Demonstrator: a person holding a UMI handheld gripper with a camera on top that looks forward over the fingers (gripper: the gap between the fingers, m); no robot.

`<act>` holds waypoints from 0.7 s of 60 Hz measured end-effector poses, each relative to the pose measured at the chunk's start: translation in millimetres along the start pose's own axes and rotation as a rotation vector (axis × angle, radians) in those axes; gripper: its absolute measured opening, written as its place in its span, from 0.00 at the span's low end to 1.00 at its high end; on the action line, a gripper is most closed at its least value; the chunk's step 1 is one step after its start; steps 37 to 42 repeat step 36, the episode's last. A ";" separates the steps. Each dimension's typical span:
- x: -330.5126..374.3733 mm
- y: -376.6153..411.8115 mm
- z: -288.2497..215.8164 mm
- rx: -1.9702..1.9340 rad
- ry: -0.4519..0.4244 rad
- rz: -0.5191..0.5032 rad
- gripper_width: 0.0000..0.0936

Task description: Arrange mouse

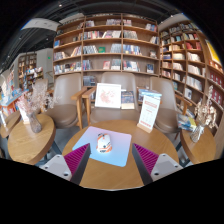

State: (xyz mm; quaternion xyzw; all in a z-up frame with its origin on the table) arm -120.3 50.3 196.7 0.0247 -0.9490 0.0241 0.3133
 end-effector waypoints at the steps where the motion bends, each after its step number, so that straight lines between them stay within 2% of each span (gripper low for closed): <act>1: 10.6 -1.9 2.3 -0.001 -0.005 0.002 0.92; 11: 100.5 -17.5 30.7 0.000 -0.047 0.011 0.92; 21: 160.5 -27.6 56.5 0.023 -0.094 0.025 0.92; 42: 199.4 -45.4 79.4 0.013 -0.130 0.048 0.92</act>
Point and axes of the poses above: the point between the fingertips, and its own axes, seen from behind it with the camera up: y to the left, z down, x backward, against the way the camera looks, the point moved 6 cm from there along x, backward, against the way the camera looks, and after that the axes turned 7 degrees about y, right-handed, at the moved point
